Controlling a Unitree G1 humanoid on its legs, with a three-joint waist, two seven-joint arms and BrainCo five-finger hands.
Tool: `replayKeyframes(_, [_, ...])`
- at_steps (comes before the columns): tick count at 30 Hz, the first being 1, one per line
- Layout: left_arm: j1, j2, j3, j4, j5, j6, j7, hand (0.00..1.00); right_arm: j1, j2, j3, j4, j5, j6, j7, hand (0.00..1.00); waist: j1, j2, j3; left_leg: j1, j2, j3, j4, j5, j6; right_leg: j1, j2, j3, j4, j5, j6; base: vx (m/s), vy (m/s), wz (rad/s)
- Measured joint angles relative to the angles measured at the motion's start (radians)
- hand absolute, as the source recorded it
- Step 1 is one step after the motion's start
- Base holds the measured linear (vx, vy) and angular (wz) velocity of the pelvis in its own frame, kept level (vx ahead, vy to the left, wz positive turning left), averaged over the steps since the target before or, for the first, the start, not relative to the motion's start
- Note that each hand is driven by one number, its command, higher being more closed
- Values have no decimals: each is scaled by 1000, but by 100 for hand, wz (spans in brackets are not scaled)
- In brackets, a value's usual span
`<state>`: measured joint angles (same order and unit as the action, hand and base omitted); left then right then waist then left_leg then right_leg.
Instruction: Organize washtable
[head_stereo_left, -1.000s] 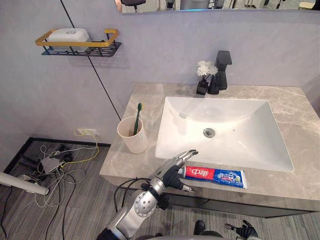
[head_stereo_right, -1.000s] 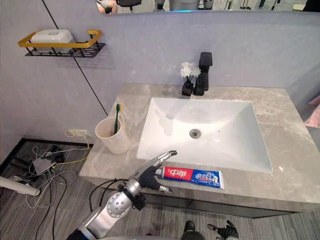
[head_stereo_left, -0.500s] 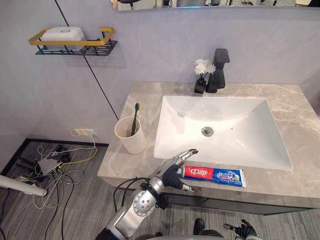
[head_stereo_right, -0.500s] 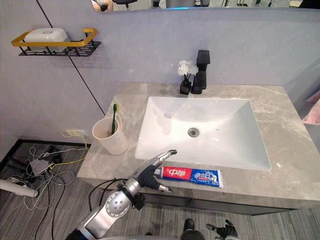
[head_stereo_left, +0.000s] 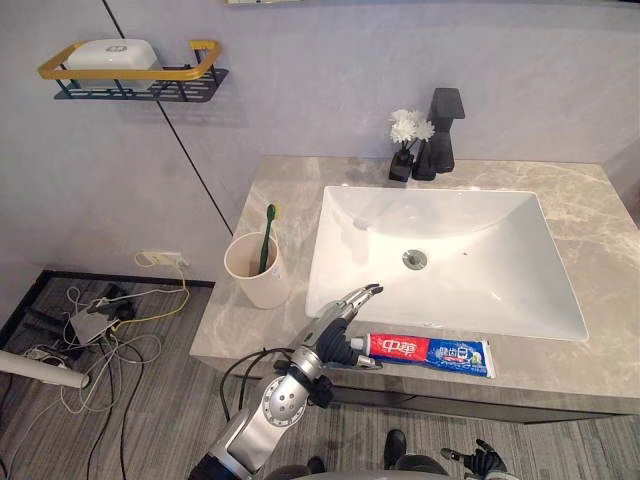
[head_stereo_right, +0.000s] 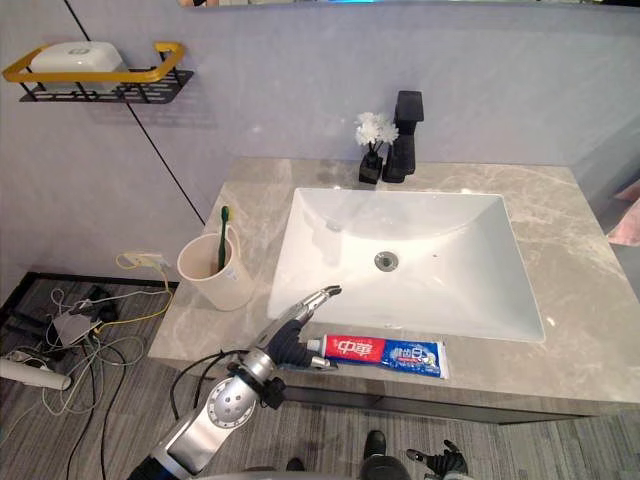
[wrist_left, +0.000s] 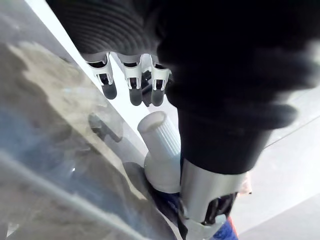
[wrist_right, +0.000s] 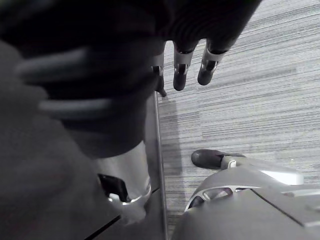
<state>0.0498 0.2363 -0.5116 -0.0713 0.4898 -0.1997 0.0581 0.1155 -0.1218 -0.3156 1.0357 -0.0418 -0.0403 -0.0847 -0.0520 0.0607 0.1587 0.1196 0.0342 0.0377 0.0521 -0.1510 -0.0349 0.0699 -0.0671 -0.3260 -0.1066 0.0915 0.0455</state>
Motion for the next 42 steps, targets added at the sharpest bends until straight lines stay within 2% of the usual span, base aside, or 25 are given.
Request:
replayKeyframes(13, [-14, -6, 4, 0, 110, -4, 33, 0, 0, 2, 0, -2, 1, 0, -3, 0, -2, 0, 0, -1, 0, 3, -1, 0, 0, -3, 0, 1, 0, 0, 0, 0, 0, 0])
replayKeyframes(28, [-56, -4, -50, 2, 173, -4, 52, 0, -1, 7, 4, -2, 1, 0, -4, 0, -18, -1, 1, -1, 0, 8, -2, 0, 0, -5, 0, 4, 0, 0, 0, 0, 0, 0])
replayKeyframes(42, [-73, -29, -76, 42, 209, -13, 56, 0, -3, 9, 20, -2, 1, 0, -5, 0, -18, -1, 5, 1, 1, 19, -2, -2, -3, -7, 1, 15, 0, 0, 0, 0, 0, -1])
